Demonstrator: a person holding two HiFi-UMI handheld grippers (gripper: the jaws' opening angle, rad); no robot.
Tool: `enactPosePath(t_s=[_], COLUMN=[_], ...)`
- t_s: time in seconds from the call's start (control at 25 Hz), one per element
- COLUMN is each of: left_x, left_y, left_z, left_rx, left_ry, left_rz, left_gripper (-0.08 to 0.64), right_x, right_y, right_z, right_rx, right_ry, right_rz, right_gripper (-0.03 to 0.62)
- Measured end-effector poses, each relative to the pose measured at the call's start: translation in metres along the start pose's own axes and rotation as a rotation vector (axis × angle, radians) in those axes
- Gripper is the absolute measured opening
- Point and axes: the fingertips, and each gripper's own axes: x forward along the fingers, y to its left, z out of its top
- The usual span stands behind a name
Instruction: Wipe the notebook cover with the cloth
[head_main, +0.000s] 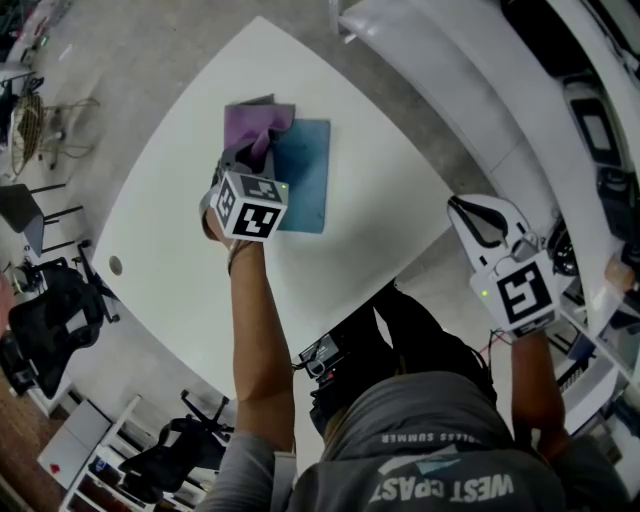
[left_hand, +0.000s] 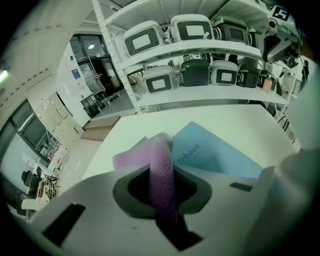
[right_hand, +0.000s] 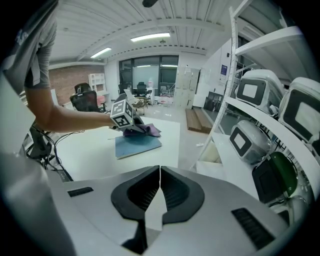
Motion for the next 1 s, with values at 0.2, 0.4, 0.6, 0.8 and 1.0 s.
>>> enactPosePath(t_s=[0.2, 0.4, 0.6, 0.8, 1.0], left_x=[0.016, 0.027, 0.034, 0.028, 0.009], left_y=[-0.021, -0.069, -0.113, -0.124, -0.162], left_z=[0.037, 0.075, 0.092, 0.091, 0.08], left_rx=[0.045, 0.121, 0.196, 0.213, 0.249], left_ry=[-0.037, -0.082, -0.093, -0.099, -0.09], left_rz=[-0.042, -0.133, -0.199, -0.222, -0.278], left_gripper=[0.051, 0.051, 0.051, 0.052, 0.052], right_x=[-0.004, -0.007, -0.009, -0.015, -0.02], right_y=[-0.008, -0.007, -0.006, -0.006, -0.002], right_z=[-0.003, -0.01, -0.011, -0.01, -0.008], right_rx=[0.014, 0.021, 0.025, 0.021, 0.008], right_ry=[-0.001, 0.016, 0.015, 0.006, -0.005], right_rz=[-0.019, -0.027, -0.032, -0.037, -0.036], right_gripper=[0.031, 0.031, 0.031, 0.031, 0.031])
